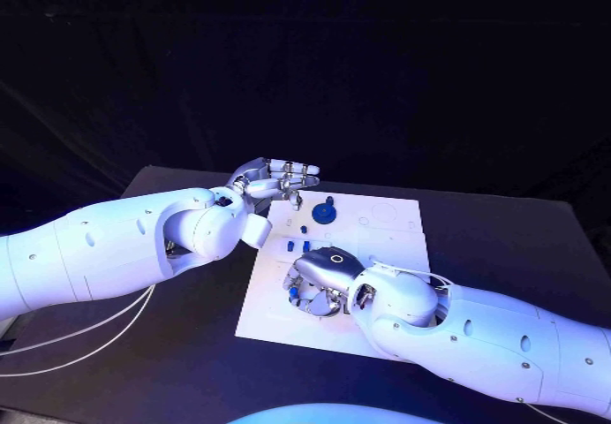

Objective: Assemble the parts on the task board

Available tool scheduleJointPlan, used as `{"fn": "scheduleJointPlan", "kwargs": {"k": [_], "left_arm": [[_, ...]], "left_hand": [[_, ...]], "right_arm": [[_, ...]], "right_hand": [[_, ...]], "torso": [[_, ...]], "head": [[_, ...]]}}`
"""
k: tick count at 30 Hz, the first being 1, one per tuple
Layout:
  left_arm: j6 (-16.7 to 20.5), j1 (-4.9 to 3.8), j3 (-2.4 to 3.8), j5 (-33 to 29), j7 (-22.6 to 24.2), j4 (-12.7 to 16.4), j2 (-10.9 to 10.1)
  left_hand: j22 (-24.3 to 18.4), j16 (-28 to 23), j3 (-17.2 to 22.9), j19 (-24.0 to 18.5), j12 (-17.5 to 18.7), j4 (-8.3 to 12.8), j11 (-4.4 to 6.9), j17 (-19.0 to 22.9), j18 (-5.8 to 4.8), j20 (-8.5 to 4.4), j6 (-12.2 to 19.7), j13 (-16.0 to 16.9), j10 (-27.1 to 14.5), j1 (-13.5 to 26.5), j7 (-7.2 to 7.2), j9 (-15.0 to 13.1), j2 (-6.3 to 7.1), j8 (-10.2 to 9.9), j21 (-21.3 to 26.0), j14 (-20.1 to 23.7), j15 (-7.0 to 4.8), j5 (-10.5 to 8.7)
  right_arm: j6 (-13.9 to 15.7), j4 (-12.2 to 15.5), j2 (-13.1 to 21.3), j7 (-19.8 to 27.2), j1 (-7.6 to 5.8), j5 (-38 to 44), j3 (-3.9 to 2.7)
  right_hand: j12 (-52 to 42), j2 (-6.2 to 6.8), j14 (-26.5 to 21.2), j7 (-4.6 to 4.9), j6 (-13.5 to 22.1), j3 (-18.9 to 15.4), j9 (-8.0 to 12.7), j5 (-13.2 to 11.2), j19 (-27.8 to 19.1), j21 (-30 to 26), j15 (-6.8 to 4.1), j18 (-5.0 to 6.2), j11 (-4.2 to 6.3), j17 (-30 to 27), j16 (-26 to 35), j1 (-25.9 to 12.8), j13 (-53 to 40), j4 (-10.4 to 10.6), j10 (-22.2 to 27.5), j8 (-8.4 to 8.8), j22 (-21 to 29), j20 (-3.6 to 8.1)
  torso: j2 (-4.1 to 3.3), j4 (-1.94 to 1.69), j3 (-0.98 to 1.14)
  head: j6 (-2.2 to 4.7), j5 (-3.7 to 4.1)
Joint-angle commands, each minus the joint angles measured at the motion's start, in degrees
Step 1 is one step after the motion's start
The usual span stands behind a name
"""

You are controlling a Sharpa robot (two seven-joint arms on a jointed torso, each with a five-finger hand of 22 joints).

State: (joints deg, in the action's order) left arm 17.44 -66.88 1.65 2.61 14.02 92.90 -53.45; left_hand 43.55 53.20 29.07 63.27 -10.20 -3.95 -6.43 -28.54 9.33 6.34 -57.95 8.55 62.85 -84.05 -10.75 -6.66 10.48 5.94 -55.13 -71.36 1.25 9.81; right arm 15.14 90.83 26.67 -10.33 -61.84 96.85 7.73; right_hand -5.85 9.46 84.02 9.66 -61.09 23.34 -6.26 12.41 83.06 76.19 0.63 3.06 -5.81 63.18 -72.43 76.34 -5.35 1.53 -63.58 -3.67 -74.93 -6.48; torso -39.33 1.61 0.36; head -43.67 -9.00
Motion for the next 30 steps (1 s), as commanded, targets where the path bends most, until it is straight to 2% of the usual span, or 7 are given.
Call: {"fn": "scheduleJointPlan", "kwargs": {"k": [1, 10, 14, 19, 22, 27, 30], "left_arm": [[-1.0, -0.03, 0.03, 0.2, 0.1, 0.1, 0.1], [-1.0, -0.02, 0.03, 0.2, 0.1, 0.0, 0.1], [-1.0, -0.02, 0.01, 0.2, 0.1, -0.1, 0.0], [-1.0, -0.02, -0.09, 0.2, 0.1, -0.1, -0.1], [-0.9, -0.02, -0.28, 0.2, 0.1, 0.0, -0.4], [-0.8, -0.03, -0.53, 0.2, 0.2, 0.3, -0.9], [-0.8, -0.03, -0.65, 0.2, 0.2, 0.3, -1.0]], "left_hand": [[-0.1, 0.3, -0.4, -0.3, -0.3, 0.1, -0.11, 0.1, 0.67, 0.07, 0.3, 0.1, -0.4, 0.2, -0.04, 0.1, -0.14, 0.1, 0.2, 0.3, 0.18, 0.03], [-0.1, 0.3, -0.4, -0.3, -0.3, 0.1, -0.11, 0.1, 0.67, 0.07, 0.3, 0.1, -0.4, 0.2, -0.04, 0.1, -0.14, 0.1, 0.2, 0.3, 0.18, 0.03], [-0.1, 0.3, -0.4, -0.3, -0.3, 0.1, -0.11, 0.1, 0.67, 0.07, 0.3, 0.1, -0.4, 0.2, -0.04, 0.1, -0.14, 0.1, 0.2, 0.3, 0.18, 0.03], [-0.1, 0.3, -0.4, -0.3, -0.3, 0.1, -0.11, 0.1, 0.67, 0.07, 0.3, 0.1, -0.4, 0.2, -0.04, 0.1, -0.14, 0.1, 0.2, 0.3, 0.18, 0.03], [-0.2, 0.3, -0.5, -0.4, -0.4, 0.1, -0.14, 0.1, 0.69, 0.08, 0.4, 0.1, -0.5, 0.3, -0.06, 0.1, -0.18, 0.1, 0.3, 0.4, 0.20, 0.02], [-0.2, 0.3, -0.5, -0.4, -0.4, 0.1, -0.14, 0.1, 0.69, 0.08, 0.4, 0.1, -0.6, 0.3, -0.06, 0.1, -0.17, 0.1, 0.3, 0.4, 0.20, 0.02], [-0.2, 0.3, -0.5, -0.4, -0.4, 0.1, -0.14, 0.1, 0.69, 0.08, 0.4, 0.1, -0.6, 0.3, -0.06, 0.1, -0.17, 0.1, 0.3, 0.4, 0.20, 0.02]], "right_arm": [[1.2, 0.3, 0.1, 0.1, 0.10, 0.7, 0.02], [6.4, 3.0, 2.6, 0.4, 0.26, 0.6, -0.01], [8.4, 5.7, 5.5, 0.5, -0.08, 0.1, -0.28], [12.1, 9.8, 11.8, 2.0, -1.59, -6.2, -0.70], [11.7, 11.9, 17.0, 1.7, -3.10, -12.3, -0.82], [11.2, 14.4, 25.3, -1.4, -4.69, -20.0, -0.84], [11.1, 15.7, 29.0, -4.5, -4.81, -21.6, -0.66]], "right_hand": [[0.4, 0.19, 0.3, 0.00, 0.9, -0.6, 0.2, 0.2, -0.7, -1.2, 0.43, 0.38, -0.26, -1.0, 0.7, -0.7, 0.2, 0.0, 1.2, 0.12, -8.7, -0.20], [-0.9, 0.38, -1.4, -0.09, 5.3, -5.4, 1.4, 1.6, -3.4, -6.8, 0.82, 1.54, -0.72, -4.8, 3.3, -0.7, 0.6, 0.2, 6.7, -0.04, -6.4, -0.90], [-2.7, -0.03, -3.7, -0.29, 6.8, -8.5, 1.7, 2.5, -5.2, -11.0, 0.84, 2.29, -0.76, -11.8, 8.1, -0.2, 0.6, 0.8, 8.7, -0.08, -4.6, -0.95], [-6.2, -1.01, -4.1, 0.43, 5.3, -11.3, 1.5, 2.0, -5.5, -12.6, 0.85, 2.52, -0.66, -14.6, 9.7, -0.2, 0.1, 2.2, 6.4, -0.65, -3.9, -0.93], [-11.1, -2.44, -2.3, -0.39, 2.8, -12.0, 1.0, 3.2, -3.7, -9.7, -0.31, 2.01, 1.04, -11.3, 7.3, -2.9, -2.0, 4.8, -3.5, -1.55, -5.0, -0.25], [-16.8, -1.19, 0.8, -2.93, -0.5, -14.5, 0.2, 4.0, 0.5, -1.7, -2.85, 0.31, 4.05, -4.0, 2.1, -4.4, -6.5, 6.5, -13.1, -3.20, -8.5, 2.20], [-29.7, -0.38, 2.7, -4.44, -2.3, -18.1, -0.9, 9.6, 3.1, 4.3, -4.44, -1.00, 5.15, 4.5, -4.1, -6.8, -20.0, 8.5, -16.1, -4.80, -11.2, 3.44]], "torso": [[-0.03, 0.00, 0.03], [-0.04, -0.02, 0.05], [0.06, 0.05, 0.01], [0.06, 0.05, -0.02], [0.12, 0.26, -0.04], [0.37, 0.66, -0.19], [0.59, 1.06, -0.16]], "head": [[0.14, 0.08], [0.38, 0.21], [0.53, 0.49], [1.14, 1.78], [1.34, 2.76], [1.47, 4.48], [1.63, 5.36]]}}
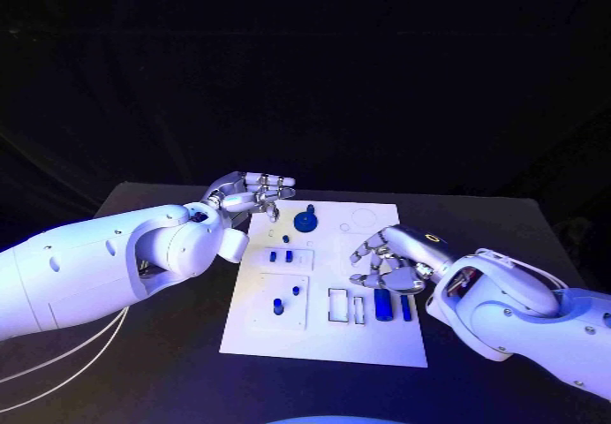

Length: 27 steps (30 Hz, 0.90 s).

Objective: Assemble the parts on the task board

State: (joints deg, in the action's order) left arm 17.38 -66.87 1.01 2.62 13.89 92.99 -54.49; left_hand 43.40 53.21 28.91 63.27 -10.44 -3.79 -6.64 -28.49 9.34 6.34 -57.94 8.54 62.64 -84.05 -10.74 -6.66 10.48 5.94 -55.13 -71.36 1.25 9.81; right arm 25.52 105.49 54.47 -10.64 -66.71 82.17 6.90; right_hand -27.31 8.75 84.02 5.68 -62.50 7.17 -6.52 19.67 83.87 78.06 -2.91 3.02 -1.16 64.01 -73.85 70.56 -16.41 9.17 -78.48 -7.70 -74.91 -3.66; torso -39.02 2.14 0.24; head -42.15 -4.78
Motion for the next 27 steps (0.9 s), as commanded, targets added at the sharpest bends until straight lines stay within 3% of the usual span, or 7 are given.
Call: {"fn": "scheduleJointPlan", "kwargs": {"k": [1, 2, 3, 4, 8, 15, 27], "left_arm": [[-0.7, -0.04, -0.07, 0.2, 0.4, 0.3, 0.0], [-0.7, -0.04, -0.12, 0.2, 0.4, 0.3, 0.0], [-0.8, -0.04, -0.19, 0.2, 0.4, 0.3, -0.1], [-0.8, -0.04, -0.23, 0.2, 0.4, 0.2, -0.1], [-0.9, -0.04, -0.35, 0.2, 0.4, 0.2, 0.0], [-1.1, -0.03, -0.49, 0.2, 0.4, 0.2, 0.0], [-1.4, -0.03, -0.53, 0.2, 0.3, 0.3, 0.0]], "left_hand": [[-0.1, 0.3, -0.4, -0.4, -0.2, -0.1, 0.07, 0.0, 0.69, 0.08, 0.4, 0.1, -0.3, 0.3, -0.07, 0.1, -0.17, 0.1, 0.3, 0.4, 0.21, 0.02], [-0.1, 0.3, -0.4, -0.4, -0.2, -0.1, 0.07, 0.0, 0.69, 0.08, 0.4, 0.1, -0.3, 0.3, -0.07, 0.1, -0.17, 0.1, 0.3, 0.4, 0.21, 0.02], [-0.1, 0.3, -0.4, -0.4, -0.2, -0.1, 0.07, 0.0, 0.69, 0.08, 0.4, 0.1, -0.3, 0.3, -0.07, 0.1, -0.17, 0.1, 0.3, 0.4, 0.21, 0.02], [-0.1, 0.3, -0.4, -0.4, -0.2, -0.1, 0.07, 0.0, 0.69, 0.08, 0.4, 0.1, -0.3, 0.3, -0.07, 0.1, -0.17, 0.1, 0.3, 0.4, 0.21, 0.02], [-0.1, 0.3, -0.4, -0.4, -0.2, -0.1, 0.07, 0.0, 0.69, 0.08, 0.4, 0.1, -0.3, 0.3, -0.07, 0.1, -0.17, 0.1, 0.3, 0.4, 0.21, 0.02], [-0.1, 0.3, -0.4, -0.4, -0.2, -0.1, 0.07, 0.1, 0.69, 0.08, 0.4, 0.1, -0.4, 0.3, -0.06, 0.1, -0.16, 0.1, 0.4, 0.4, 0.21, 0.01], [-0.1, 0.3, -0.5, -0.4, -0.3, -0.1, 0.06, 0.1, 0.68, 0.09, 0.4, 0.1, -0.4, 0.4, -0.07, 0.1, -0.16, 0.2, 0.4, 0.4, 0.22, 0.00]], "right_arm": [[0.6, 1.5, 2.3, -5.4, 0.11, -7.0, 0.27], [0.4, 1.9, 3.1, -6.3, 0.20, -6.8, 0.34], [0.2, 2.6, 4.3, -8.0, 0.45, -6.2, 0.45], [0.1, 3.0, 5.0, -9.1, 0.70, -5.7, 0.52], [-0.5, 4.0, 6.9, -13.2, 2.11, -2.6, 0.70], [-0.7, 3.2, 6.6, -18.3, 4.38, 1.4, 0.80], [0.5, 0.9, 2.6, -20.7, 5.69, 3.2, 0.82]], "right_hand": [[-15.3, 0.49, 2.9, -0.66, -1.1, -3.3, -1.1, 2.6, 2.8, 3.6, -0.99, -1.20, 0.67, 5.4, -3.9, -1.6, -16.9, 1.5, -1.8, -1.26, -11.8, 0.78], [-19.7, 0.37, 3.0, -0.87, -1.2, -4.0, -1.4, 2.6, 3.1, 4.4, -0.73, -1.35, 0.67, 6.7, -4.7, -1.8, -22.1, 1.9, -1.8, -1.57, -12.1, 1.03], [-29.9, -0.15, 3.3, -1.25, -1.3, -6.6, -2.7, 3.2, 3.8, 6.2, -1.48, -1.78, 0.75, 9.7, -6.8, -1.8, -34.0, 3.2, -1.5, -2.69, -13.0, 0.82], [-33.5, -0.55, 3.5, -1.19, -1.2, -7.4, -3.2, 3.4, 4.1, 7.1, -0.87, -1.93, 1.01, 11.3, -7.8, -1.7, -38.5, 3.6, -1.7, -3.00, -13.4, 1.19], [-42.8, -1.55, 4.0, -1.20, -1.0, -10.0, -4.8, 4.1, 5.1, 9.4, -0.87, -2.43, 1.08, 15.2, -10.3, -1.2, -49.9, 5.3, -3.1, -3.99, -14.3, 1.13], [-47.5, -2.04, 4.4, -1.28, -0.8, -13.0, -6.3, 4.1, 5.7, 11.0, -0.85, -2.80, 1.20, 17.7, -11.8, -1.2, -56.1, 7.2, -4.2, -4.83, -14.8, 1.12], [-47.7, -2.54, 4.4, -1.23, -0.4, -14.7, -7.1, 3.4, 5.8, 11.1, -0.77, -2.82, 1.13, 18.1, -12.0, -2.5, -56.9, 7.6, -3.9, -5.07, -14.8, 1.04]], "torso": [[0.36, 0.67, -0.02], [0.39, 0.72, -0.01], [0.47, 0.83, 0.01], [0.50, 0.87, 0.03], [0.67, 0.96, 0.03], [0.54, 0.80, 0.01], [0.51, 0.83, -0.04]], "head": [[0.11, 1.47], [0.07, 1.71], [-0.05, 2.10], [-0.09, 2.31], [-0.32, 2.92], [-0.44, 3.27], [-0.64, 3.31]]}}
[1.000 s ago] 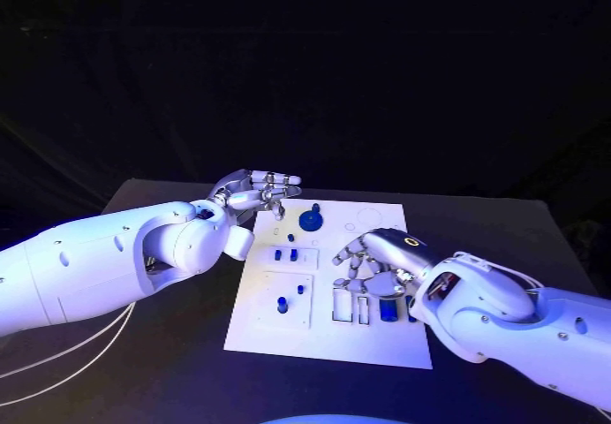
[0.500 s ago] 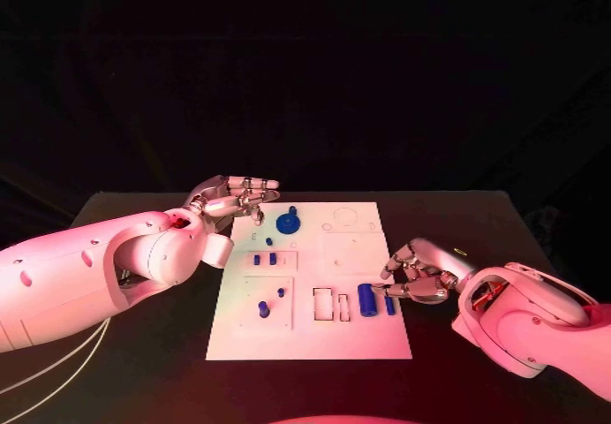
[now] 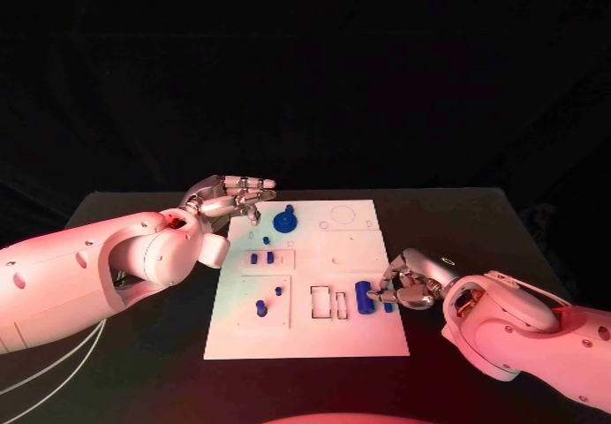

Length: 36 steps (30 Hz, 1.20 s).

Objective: Assemble the parts on the task board

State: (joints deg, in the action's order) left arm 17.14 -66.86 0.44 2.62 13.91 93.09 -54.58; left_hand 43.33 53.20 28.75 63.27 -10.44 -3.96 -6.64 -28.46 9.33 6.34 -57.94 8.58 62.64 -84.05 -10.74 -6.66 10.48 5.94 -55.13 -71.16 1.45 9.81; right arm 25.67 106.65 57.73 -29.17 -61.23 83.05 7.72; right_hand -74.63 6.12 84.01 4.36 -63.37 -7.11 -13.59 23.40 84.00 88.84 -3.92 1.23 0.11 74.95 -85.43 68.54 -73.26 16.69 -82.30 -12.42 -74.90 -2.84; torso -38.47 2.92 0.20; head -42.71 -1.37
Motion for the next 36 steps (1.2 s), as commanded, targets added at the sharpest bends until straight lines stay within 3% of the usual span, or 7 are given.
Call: {"fn": "scheduleJointPlan", "kwargs": {"k": [1, 9, 20, 27, 32, 36], "left_arm": [[-1.2, -0.03, 0.04, 0.2, 0.3, 0.2, 0.1], [-1.2, -0.03, 0.03, 0.2, 0.2, 0.3, -0.1], [-1.5, -0.03, 0.03, 0.2, 0.0, 0.3, -0.2], [-1.6, -0.03, 0.03, 0.2, -0.2, 0.3, -0.2], [-1.7, -0.03, 0.03, 0.2, -0.2, 0.4, -0.2], [-1.8, -0.03, 0.03, 0.2, -0.3, 0.4, -0.3]], "left_hand": [[0.0, 0.3, -0.3, -0.4, -0.3, 0.1, 0.06, 0.0, 0.68, 0.10, 0.4, 0.1, -0.4, 0.4, -0.07, 0.1, -0.16, 0.2, 0.4, 0.2, 0.03, 0.00], [0.0, 0.3, -0.3, -0.4, -0.3, 0.1, 0.06, 0.0, 0.68, 0.10, 0.4, 0.1, -0.4, 0.4, -0.07, 0.1, -0.16, 0.2, 0.4, 0.2, 0.03, 0.00], [-0.1, 0.4, -0.4, -0.5, -0.3, 0.1, 0.05, 0.1, 0.69, 0.11, 0.4, 0.1, -0.4, 0.4, -0.07, 0.1, -0.19, 0.2, 0.4, 0.3, 0.04, 0.00], [-0.1, 0.4, -0.4, -0.5, -0.3, 0.1, 0.05, 0.1, 0.69, 0.11, 0.4, 0.1, -0.4, 0.4, -0.07, 0.1, -0.19, 0.2, 0.4, 0.3, 0.04, 0.00], [-0.3, 0.4, -0.5, -0.6, -0.4, 0.0, 0.03, 0.1, 0.72, 0.13, 0.5, 0.1, -0.5, 0.5, -0.08, 0.1, -0.22, 0.2, 0.6, 0.3, 0.06, 0.00], [-0.3, 0.4, -0.5, -0.6, -0.4, 0.0, 0.03, 0.1, 0.72, 0.13, 0.5, 0.1, -0.5, 0.5, -0.08, 0.1, -0.22, 0.2, 0.6, 0.3, 0.06, 0.00]], "right_arm": [[0.5, -0.4, -1.0, -2.2, 0.28, 2.3, 0.00], [0.5, -0.9, -2.3, -2.1, 0.82, 2.5, 0.00], [-5.3, -2.3, -4.0, -3.8, 1.82, 3.5, -0.01], [-6.9, -3.4, -5.4, -4.4, 2.37, 3.8, -0.01], [-6.3, -4.0, -6.0, -4.7, 2.73, 3.8, -0.01], [-4.1, -4.0, -6.0, -4.8, 2.86, 4.0, -0.02]], "right_hand": [[-0.5, 0.05, 4.4, 0.08, 0.5, -0.4, -0.1, -0.3, 5.7, 0.4, 0.24, -1.05, -0.13, 7.3, -0.4, -0.5, -0.2, 0.0, -0.1, -0.35, -14.9, 0.22], [-0.6, -0.30, 4.5, 0.05, 0.4, -0.5, -0.3, -0.3, 5.7, 0.6, 0.24, -1.09, -0.12, 7.5, -0.6, -0.6, -0.4, 0.0, -0.2, -0.46, -14.9, 0.21], [-0.4, -0.77, 4.4, -0.01, 0.4, -1.2, -0.7, -0.3, 5.6, 0.4, 0.24, -1.05, -0.09, 7.5, -0.6, -1.7, -0.5, 0.1, 0.0, -0.74, -14.8, 0.20], [-0.5, -0.95, 4.5, -0.09, 0.2, -1.3, -0.9, -0.1, 5.7, 0.6, 0.21, -1.10, -0.04, 7.8, -0.7, -1.6, -0.7, 0.0, 0.0, -0.95, -14.9, 0.20], [-0.6, -1.38, 4.5, -0.20, 0.0, -1.3, -1.2, 0.2, 5.8, 0.8, 0.15, -1.15, 0.05, 8.1, -0.9, -1.4, -1.0, 0.0, -0.1, -1.19, -15.0, 0.23], [-1.1, -2.36, 4.6, -0.41, -0.3, -1.1, -1.7, 1.3, 6.0, 1.2, 0.01, -1.23, 0.23, 8.6, -1.1, -0.6, -1.7, -0.2, -0.4, -1.59, -15.1, 0.33]], "torso": [[-0.05, 0.08, 0.00], [0.00, 0.17, -0.05], [0.03, 0.13, 0.00], [0.05, 0.11, -0.04], [0.07, 0.10, -0.04], [0.10, 0.12, -0.06]], "head": [[-0.11, -0.15], [-0.46, -0.50], [-0.63, -0.66], [-0.69, -0.66], [-0.73, -0.74], [-0.70, -0.84]]}}
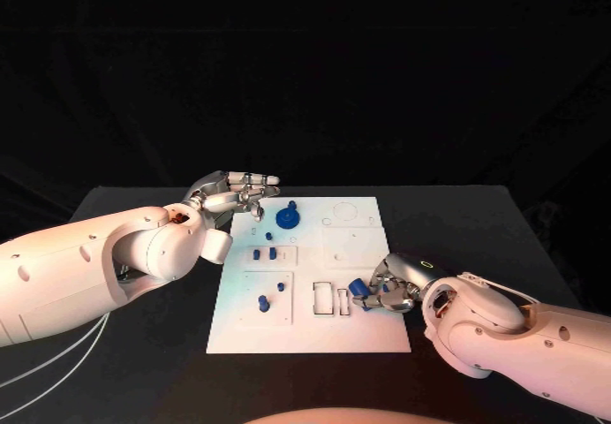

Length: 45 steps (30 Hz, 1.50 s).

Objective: Assemble the parts on the task board

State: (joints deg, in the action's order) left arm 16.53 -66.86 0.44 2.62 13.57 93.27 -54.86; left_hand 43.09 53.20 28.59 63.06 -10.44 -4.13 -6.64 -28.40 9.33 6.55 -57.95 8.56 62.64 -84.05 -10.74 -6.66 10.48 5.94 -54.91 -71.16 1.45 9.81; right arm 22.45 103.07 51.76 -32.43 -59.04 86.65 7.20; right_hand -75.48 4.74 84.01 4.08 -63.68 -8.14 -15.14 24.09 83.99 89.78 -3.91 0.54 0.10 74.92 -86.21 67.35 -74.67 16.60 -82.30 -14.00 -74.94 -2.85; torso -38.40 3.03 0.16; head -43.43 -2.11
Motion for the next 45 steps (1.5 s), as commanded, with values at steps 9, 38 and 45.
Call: {"fn": "scheduleJointPlan", "kwargs": {"k": [9, 38, 45], "left_arm": [[-1.2, -0.02, 0.03, 0.2, -0.1, 0.1, -0.1], [-1.6, 0.04, 0.02, 0.2, 0.0, 0.1, 0.2], [-1.4, 0.04, 0.02, 0.2, 0.1, 0.2, -0.1]], "left_hand": [[-0.1, 0.4, -0.3, -0.4, -0.4, 0.1, 0.03, 0.0, 0.72, -0.08, 0.5, 0.1, -0.5, 0.5, -0.08, 0.1, -0.22, 0.2, 0.4, 0.3, 0.06, 0.00], [-0.2, 0.4, -0.4, -0.4, -0.4, 0.1, 0.02, 0.1, 0.74, -0.07, 0.5, 0.1, -0.6, 0.6, -0.08, 0.1, -0.24, 0.2, 0.5, 0.3, 0.08, 0.01], [-0.2, 0.4, -0.4, -0.4, -0.4, 0.1, 0.02, 0.1, 0.74, -0.07, 0.5, 0.1, -0.6, 0.6, -0.08, 0.1, -0.24, 0.2, 0.5, 0.3, 0.08, 0.01]], "right_arm": [[5.0, 2.7, 1.9, -0.8, 0.55, -0.2, 0.23], [-0.4, 1.7, -5.4, 0.0, -0.36, -5.1, -0.23], [0.3, 0.4, -6.5, 0.1, -0.30, -5.0, -0.21]], "right_hand": [[-1.1, -2.78, 4.8, -0.67, -0.8, 0.3, -1.4, 4.0, 6.0, 0.2, -0.40, -0.54, 0.73, 9.5, -0.8, 2.8, -1.6, -0.3, -1.0, -1.02, -15.1, 0.69], [0.2, -4.46, 4.8, -1.40, -1.4, -2.9, -4.6, 4.3, 6.0, 0.2, -0.92, -0.54, 1.34, 9.7, -0.9, -2.0, -1.5, 0.2, -1.2, -2.46, -15.1, 1.20], [0.6, -5.06, 4.8, -1.46, -1.1, -4.3, -5.8, 0.7, 6.0, 0.2, -0.98, -0.54, 1.40, 9.5, -0.8, -4.1, -1.6, 0.2, -1.2, -2.86, -15.1, 1.28]], "torso": [[0.10, 0.09, -0.02], [-0.12, -0.05, -0.02], [-0.13, -0.01, -0.04]], "head": [[0.10, -0.40], [0.44, -0.51], [0.26, -0.99]]}}
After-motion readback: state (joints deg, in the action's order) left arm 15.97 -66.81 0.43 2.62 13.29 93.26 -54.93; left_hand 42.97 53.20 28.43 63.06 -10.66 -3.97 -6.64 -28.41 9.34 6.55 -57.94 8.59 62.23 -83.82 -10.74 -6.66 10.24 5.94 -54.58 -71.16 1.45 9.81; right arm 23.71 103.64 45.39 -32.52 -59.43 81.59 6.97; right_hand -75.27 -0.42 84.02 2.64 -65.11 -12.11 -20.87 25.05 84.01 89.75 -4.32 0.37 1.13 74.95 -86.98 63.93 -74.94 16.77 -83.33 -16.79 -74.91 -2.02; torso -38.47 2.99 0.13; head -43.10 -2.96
